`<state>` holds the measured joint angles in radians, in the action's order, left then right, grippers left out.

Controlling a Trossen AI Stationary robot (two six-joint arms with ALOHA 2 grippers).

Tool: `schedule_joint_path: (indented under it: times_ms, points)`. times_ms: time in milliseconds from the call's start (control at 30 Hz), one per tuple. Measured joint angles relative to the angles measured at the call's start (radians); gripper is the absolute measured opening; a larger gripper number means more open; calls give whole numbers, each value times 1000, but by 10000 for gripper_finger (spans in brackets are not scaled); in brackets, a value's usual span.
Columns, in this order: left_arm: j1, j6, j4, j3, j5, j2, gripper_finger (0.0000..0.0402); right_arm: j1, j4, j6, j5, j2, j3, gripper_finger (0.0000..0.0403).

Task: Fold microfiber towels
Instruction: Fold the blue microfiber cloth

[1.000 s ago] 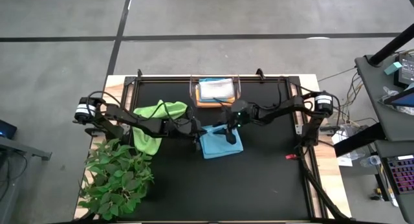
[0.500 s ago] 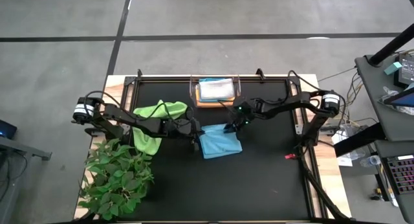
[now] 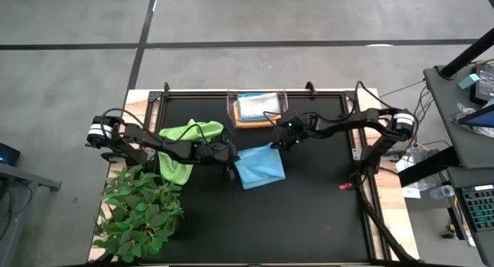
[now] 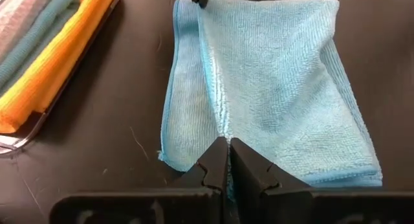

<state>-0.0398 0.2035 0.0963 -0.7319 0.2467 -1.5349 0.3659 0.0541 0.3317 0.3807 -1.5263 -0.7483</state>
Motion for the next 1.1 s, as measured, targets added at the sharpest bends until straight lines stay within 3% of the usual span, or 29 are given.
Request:
schedule_joint_path:
  times_ms: [233, 333, 633, 900, 1100]
  points:
    - [1, 30, 0, 12, 81, -1, 0, -12, 2, -18, -51, 44, 0, 9]
    - [1, 53, 0, 26, 135, -1, 0, -29, 3, -18, -119, 46, 0, 9]
    - [1, 107, 3, 47, 134, -2, 0, -81, 12, 8, -345, 28, 0, 8]
    - [1, 158, 50, 89, 169, -2, 2, -94, 6, 7, -357, 37, 0, 8]
    - [1, 158, 56, 92, 165, -2, 52, -114, 5, 2, -355, 46, 0, 8]
